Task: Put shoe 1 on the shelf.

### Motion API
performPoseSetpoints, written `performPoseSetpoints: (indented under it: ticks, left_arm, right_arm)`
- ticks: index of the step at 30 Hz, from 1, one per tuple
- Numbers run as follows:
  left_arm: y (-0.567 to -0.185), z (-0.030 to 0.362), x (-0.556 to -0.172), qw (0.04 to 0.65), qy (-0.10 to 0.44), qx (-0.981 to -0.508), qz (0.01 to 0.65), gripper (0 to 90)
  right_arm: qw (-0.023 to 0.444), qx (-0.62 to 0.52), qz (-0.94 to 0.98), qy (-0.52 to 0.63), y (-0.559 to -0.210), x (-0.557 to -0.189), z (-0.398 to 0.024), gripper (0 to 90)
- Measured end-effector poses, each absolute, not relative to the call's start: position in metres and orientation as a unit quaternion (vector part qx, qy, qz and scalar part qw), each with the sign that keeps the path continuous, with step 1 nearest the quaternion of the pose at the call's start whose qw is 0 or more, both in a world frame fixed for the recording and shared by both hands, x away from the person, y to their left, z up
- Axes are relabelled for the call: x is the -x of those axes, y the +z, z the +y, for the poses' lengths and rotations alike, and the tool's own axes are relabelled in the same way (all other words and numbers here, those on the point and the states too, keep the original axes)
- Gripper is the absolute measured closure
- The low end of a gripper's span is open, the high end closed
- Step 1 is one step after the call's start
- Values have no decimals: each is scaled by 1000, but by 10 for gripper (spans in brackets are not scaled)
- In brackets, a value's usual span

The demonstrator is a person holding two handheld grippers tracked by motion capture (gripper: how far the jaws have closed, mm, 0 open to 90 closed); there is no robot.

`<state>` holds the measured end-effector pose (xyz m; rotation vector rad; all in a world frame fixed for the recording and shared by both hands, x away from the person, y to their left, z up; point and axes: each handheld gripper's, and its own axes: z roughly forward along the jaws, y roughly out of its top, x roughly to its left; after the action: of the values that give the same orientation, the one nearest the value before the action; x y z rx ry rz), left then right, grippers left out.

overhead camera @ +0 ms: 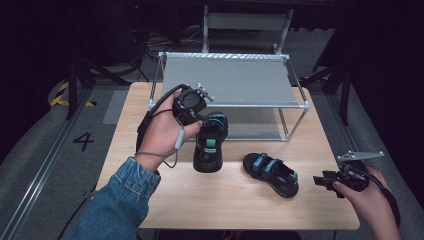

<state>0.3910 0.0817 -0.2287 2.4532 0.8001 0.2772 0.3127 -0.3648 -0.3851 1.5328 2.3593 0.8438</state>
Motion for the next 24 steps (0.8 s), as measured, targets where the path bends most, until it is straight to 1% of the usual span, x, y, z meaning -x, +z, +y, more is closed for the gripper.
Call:
performPoseSetpoints:
  ticks: [14,24]
  left_arm:
    - [-193,71,-403,276,131,-906,293,754]
    - [-182,68,-425,287,141,-899,298,756]
  right_arm:
    - [107,-516,800,287,-383,-310,-364,513]
    - [109,-514,800,290,-382,-309,-365,514]
